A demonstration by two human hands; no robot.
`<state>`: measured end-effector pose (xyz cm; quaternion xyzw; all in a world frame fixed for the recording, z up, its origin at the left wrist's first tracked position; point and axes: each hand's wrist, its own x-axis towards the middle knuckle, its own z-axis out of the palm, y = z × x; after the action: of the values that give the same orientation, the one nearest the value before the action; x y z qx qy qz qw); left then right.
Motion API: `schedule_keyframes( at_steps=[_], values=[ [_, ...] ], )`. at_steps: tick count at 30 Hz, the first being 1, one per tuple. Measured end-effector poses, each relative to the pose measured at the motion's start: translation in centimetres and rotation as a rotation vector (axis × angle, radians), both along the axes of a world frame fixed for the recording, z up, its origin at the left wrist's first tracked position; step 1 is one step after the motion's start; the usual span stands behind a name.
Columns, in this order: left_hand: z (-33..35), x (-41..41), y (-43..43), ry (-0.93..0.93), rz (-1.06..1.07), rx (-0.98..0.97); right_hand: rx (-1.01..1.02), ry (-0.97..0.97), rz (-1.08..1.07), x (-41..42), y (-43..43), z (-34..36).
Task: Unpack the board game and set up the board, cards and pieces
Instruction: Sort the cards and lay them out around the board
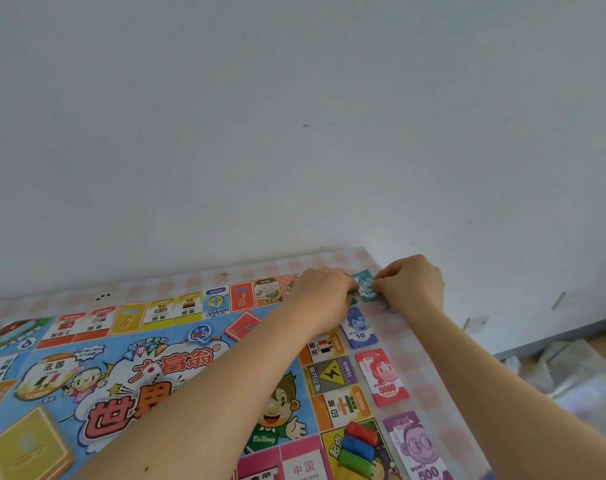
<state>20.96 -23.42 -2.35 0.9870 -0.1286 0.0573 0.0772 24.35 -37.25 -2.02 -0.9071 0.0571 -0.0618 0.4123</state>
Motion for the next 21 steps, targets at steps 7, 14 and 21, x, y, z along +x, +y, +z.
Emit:
schedule_keyframes(
  at_steps=[7, 14, 21],
  values=[
    [0.1, 0.2, -0.2, -0.03, 0.012, 0.002, -0.033, -0.051, 0.018, -0.4, -0.2, 0.1],
    [2.7, -2.9, 1.5, -0.066, 0.075, -0.097, -0.02, -0.141, 0.092, -3.0, 0.9, 2.7],
    [5.4, -11.0, 7.3, -0.042, 0.246, -0.19, -0.027, -0.156, 0.344, -9.4, 6.5, 4.8]
  ],
)
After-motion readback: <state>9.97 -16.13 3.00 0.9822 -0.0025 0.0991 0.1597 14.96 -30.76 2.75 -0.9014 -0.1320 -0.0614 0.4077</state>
